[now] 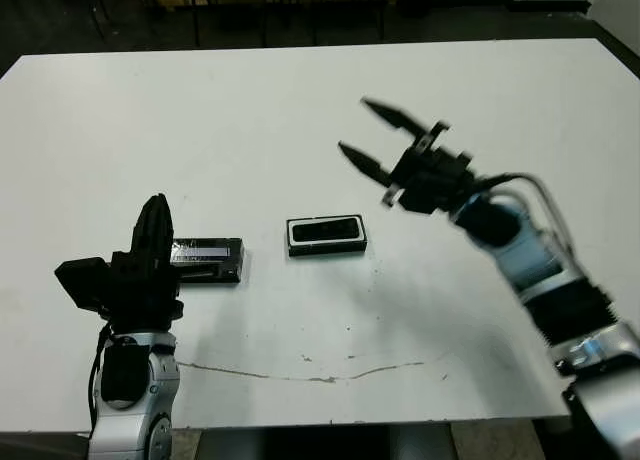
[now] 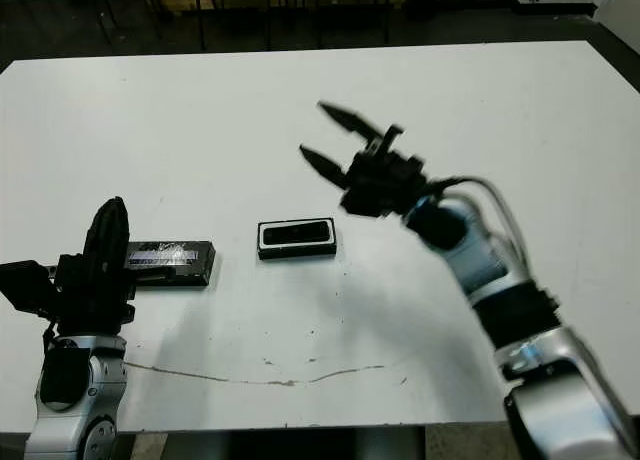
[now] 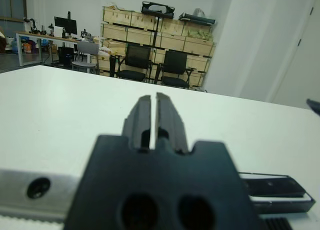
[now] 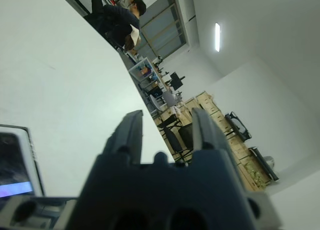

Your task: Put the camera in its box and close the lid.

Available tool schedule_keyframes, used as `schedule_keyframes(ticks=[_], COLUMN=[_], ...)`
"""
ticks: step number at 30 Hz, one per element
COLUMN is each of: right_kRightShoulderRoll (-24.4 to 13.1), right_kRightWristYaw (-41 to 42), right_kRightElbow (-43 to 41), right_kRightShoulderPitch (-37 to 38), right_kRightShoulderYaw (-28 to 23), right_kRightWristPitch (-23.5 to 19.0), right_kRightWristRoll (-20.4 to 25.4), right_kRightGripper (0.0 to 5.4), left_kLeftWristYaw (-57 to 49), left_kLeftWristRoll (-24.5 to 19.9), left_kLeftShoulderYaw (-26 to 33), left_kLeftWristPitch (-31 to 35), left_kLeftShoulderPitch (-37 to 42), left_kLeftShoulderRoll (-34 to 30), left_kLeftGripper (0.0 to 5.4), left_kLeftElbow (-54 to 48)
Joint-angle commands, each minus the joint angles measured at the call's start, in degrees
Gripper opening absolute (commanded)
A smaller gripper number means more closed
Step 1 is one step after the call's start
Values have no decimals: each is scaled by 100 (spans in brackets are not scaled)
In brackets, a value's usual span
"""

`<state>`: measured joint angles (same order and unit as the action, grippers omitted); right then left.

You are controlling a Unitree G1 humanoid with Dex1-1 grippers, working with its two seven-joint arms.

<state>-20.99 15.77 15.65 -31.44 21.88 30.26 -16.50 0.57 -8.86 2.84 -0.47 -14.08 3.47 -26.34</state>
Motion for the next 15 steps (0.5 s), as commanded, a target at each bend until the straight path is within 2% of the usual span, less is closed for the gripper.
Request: schedule_keyframes(ticks=[1, 7, 15], right_kRightShoulderRoll=[193, 320, 287], right_kRightWristYaw=[223, 458, 495], right_kRightElbow=[-200, -413, -243], right_kRightShoulderPitch=[286, 469, 608], right_kRightShoulderYaw=[75, 313, 586], right_kRightWristPitch=[-327, -757, -892], right_kRightWristRoll=[-12, -450, -1073], right_kRightGripper=[114, 4, 2], left_kLeftWristYaw=[-20, -34, 11], left_kLeftWristRoll=[-24, 13, -53], left_kLeftShoulderYaw=[22, 6, 13], left_kLeftWristPitch=[151, 271, 262], left_kLeftShoulderPitch=[-80, -95, -86], left_kLeftShoulderRoll=[-43, -71, -74], left_kLeftGripper=[0, 0, 0], left_kLeftElbow=[-46, -134, -125])
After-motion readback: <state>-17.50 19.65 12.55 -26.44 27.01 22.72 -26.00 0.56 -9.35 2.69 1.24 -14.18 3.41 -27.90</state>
